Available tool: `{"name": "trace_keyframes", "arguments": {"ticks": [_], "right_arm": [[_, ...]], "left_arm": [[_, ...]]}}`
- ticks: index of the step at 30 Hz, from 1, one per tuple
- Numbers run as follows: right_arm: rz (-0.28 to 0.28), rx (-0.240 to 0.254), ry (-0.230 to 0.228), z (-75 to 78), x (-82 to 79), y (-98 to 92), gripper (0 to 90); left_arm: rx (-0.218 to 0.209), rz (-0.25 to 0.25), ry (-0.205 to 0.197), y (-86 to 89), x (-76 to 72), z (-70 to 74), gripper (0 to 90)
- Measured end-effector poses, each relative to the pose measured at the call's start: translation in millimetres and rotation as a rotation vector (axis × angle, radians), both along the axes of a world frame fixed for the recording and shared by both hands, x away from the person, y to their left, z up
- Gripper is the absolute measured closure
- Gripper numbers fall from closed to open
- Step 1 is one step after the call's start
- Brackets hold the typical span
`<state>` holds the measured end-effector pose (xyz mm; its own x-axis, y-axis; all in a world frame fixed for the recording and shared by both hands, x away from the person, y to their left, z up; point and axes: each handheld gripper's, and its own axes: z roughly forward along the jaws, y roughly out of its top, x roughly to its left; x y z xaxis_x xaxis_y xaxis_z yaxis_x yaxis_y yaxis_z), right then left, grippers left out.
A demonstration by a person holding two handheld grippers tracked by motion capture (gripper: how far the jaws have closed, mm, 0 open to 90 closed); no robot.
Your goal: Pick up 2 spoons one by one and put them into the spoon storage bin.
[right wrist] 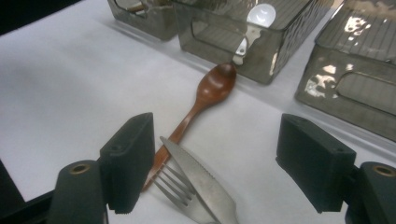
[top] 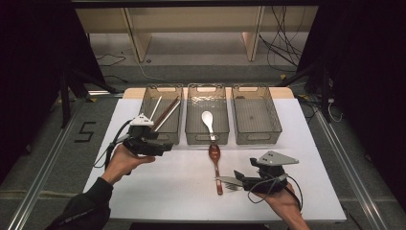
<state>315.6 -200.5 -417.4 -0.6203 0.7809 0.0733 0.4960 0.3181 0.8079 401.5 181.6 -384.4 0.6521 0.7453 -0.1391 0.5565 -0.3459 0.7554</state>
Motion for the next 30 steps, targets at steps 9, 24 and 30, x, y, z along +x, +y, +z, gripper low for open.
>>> {"name": "trace_keyframes", "arguments": {"ticks": [9, 24, 30], "right_arm": [[-0.001, -0.041, 0.059, -6.1, 18.9, 23.8, 29.4], [-0.018, -0.114, 0.198, -17.7, 53.4, 43.5, 33.8], [-0.001, -0.139, 0.249, -26.5, 64.1, 60.2, 39.3]], "left_arm": [[-0.042, -0.004, -0.03, 13.4, -25.8, -7.5, 20.7], [-0.047, 0.002, -0.041, 25.0, -53.0, -18.9, 18.9], [-0.047, 0.002, -0.046, 23.4, -59.4, -18.1, 18.9]]}}
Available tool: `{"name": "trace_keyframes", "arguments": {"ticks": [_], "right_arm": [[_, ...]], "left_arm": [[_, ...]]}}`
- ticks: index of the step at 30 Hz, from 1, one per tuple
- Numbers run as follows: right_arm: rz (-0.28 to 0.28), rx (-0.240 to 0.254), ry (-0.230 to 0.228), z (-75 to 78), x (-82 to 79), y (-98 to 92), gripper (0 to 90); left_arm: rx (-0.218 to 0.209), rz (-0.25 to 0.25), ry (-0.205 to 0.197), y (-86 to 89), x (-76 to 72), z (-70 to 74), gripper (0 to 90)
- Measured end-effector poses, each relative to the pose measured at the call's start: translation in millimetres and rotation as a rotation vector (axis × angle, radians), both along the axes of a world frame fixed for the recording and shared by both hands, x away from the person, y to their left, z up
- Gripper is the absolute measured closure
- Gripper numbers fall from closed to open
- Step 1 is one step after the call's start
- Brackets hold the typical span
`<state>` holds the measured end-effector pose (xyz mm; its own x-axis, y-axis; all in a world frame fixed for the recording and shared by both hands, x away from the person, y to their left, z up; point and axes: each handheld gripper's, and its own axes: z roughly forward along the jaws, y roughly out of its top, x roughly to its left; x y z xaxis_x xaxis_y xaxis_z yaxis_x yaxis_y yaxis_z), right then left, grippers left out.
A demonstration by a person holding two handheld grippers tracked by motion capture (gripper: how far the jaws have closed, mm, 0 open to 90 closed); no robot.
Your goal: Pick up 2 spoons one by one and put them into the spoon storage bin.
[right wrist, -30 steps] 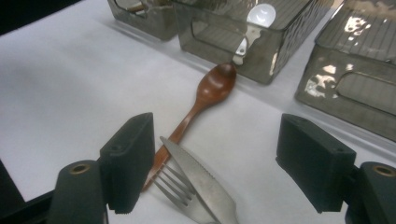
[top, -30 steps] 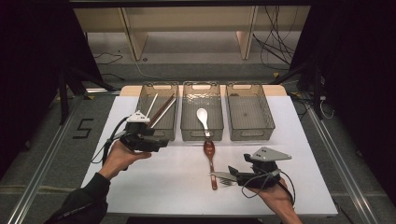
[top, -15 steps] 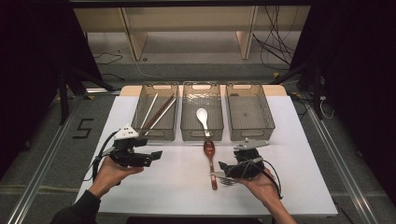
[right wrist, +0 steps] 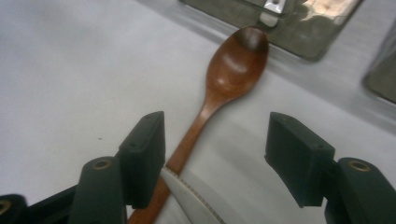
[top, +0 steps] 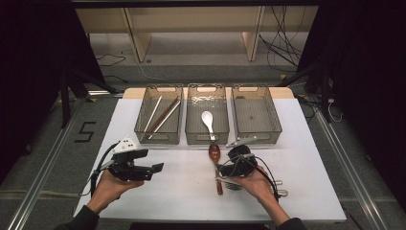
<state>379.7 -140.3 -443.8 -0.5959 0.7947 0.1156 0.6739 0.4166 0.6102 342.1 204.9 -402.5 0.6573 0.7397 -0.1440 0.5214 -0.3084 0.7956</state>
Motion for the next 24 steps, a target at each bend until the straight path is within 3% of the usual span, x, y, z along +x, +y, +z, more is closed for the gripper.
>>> {"name": "trace_keyframes", "arguments": {"ticks": [10, 24], "right_arm": [[0.015, -0.034, 0.08, -13.4, 13.8, 21.7, 45.6], [0.046, -0.068, 0.157, -22.8, 22.7, 27.8, 56.4]], "left_arm": [[-0.016, 0.002, -0.005, 1.5, -3.4, 1.6, 18.8], [-0.048, 0.0, -0.014, 3.5, -6.0, 2.3, 17.2]]}}
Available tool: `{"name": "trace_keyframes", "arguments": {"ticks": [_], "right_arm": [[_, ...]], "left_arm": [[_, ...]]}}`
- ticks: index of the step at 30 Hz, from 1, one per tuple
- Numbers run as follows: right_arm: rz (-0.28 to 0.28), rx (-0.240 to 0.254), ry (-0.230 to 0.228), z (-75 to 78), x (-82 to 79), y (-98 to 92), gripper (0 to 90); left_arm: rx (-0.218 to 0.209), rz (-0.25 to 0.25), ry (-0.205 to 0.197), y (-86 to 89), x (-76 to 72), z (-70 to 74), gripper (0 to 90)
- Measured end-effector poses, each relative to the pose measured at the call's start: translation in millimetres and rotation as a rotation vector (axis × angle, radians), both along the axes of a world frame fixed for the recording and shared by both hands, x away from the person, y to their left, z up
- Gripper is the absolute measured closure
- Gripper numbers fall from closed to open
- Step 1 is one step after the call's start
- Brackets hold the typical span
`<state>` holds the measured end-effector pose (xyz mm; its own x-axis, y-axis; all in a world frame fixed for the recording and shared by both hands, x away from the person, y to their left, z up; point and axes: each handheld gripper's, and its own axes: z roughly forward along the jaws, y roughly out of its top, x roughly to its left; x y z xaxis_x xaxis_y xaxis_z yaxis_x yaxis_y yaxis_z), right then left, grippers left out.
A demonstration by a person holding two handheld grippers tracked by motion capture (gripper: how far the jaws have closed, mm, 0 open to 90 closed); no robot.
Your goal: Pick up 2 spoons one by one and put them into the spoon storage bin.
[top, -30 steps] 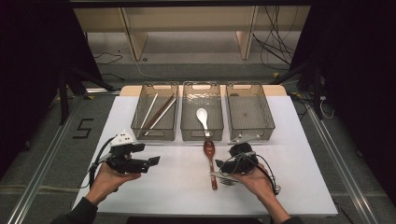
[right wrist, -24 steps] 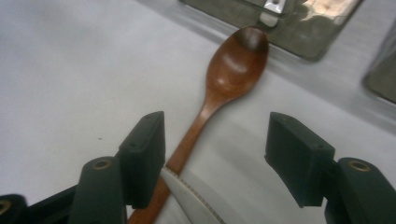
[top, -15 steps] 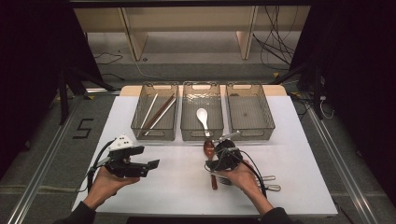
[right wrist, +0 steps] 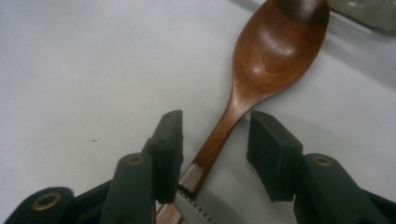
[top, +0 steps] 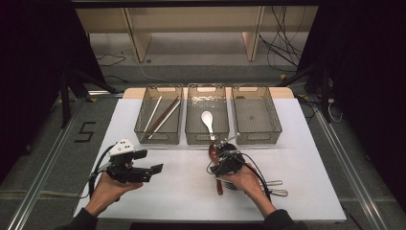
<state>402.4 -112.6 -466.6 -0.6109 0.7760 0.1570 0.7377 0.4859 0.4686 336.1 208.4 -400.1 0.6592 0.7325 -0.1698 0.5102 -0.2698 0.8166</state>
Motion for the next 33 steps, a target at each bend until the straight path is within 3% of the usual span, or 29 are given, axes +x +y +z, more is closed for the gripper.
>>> {"name": "trace_keyframes", "arguments": {"ticks": [15, 33], "right_arm": [[0.025, -0.053, -0.004, -0.9, 1.1, 9.9, 67.2], [0.038, -0.018, 0.003, -3.1, -2.0, 29.3, 81.1]], "left_arm": [[-0.001, 0.001, -0.028, 0.6, -2.1, -0.1, 16.0], [0.01, -0.006, -0.025, -0.7, -2.4, -1.4, 16.2]]}}
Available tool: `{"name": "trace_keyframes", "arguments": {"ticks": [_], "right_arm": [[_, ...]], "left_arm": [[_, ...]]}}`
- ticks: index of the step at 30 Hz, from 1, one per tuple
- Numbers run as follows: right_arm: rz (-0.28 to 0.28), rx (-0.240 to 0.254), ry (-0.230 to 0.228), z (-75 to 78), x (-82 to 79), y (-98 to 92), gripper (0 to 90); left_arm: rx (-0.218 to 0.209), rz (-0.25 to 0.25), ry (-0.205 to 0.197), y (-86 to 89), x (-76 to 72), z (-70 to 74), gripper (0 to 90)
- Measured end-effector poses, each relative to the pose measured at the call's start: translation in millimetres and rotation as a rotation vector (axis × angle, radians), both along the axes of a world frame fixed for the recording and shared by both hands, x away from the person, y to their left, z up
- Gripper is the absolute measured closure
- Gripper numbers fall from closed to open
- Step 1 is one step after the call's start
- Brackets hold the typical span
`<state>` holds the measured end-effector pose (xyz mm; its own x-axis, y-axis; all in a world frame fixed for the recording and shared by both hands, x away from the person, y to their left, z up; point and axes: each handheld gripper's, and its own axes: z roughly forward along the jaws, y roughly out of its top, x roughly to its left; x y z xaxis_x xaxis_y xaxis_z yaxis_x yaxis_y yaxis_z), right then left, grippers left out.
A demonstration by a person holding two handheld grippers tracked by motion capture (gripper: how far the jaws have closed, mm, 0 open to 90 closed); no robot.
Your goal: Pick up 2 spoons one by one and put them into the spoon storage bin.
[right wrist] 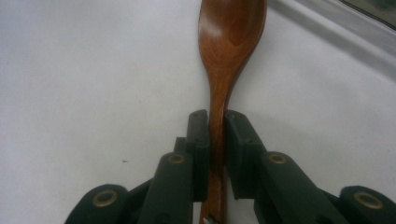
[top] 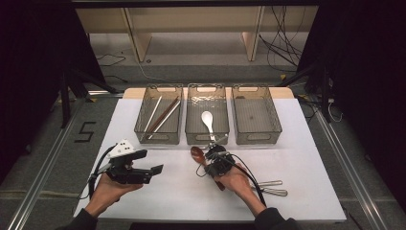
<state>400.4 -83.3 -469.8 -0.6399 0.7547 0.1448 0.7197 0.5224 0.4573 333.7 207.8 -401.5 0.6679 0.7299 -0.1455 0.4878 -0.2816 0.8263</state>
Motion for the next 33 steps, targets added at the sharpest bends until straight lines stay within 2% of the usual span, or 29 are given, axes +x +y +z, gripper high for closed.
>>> {"name": "trace_keyframes", "arguments": {"ticks": [8, 15, 20, 27, 33], "right_arm": [[0.0, 0.026, 0.0, -0.2, -0.4, 2.1, 83.0], [0.006, 0.07, -0.033, 3.5, -2.1, 5.6, 84.8], [0.014, 0.111, -0.072, 9.9, -2.8, 7.7, 85.2], [0.016, 0.142, -0.092, 18.6, -3.2, 6.3, 85.3], [0.018, 0.167, -0.127, 32.8, -2.2, 0.2, 85.3]], "left_arm": [[0.0, 0.001, -0.003, 0.4, 0.4, -0.2, 16.3], [-0.001, 0.007, -0.004, 2.1, 0.9, -0.1, 16.4], [-0.003, 0.006, -0.007, 1.9, 0.9, -0.5, 16.4], [-0.008, 0.001, -0.01, 2.7, 0.9, -0.5, 16.3], [-0.03, -0.001, -0.034, 2.7, -0.4, 0.2, 16.0]]}}
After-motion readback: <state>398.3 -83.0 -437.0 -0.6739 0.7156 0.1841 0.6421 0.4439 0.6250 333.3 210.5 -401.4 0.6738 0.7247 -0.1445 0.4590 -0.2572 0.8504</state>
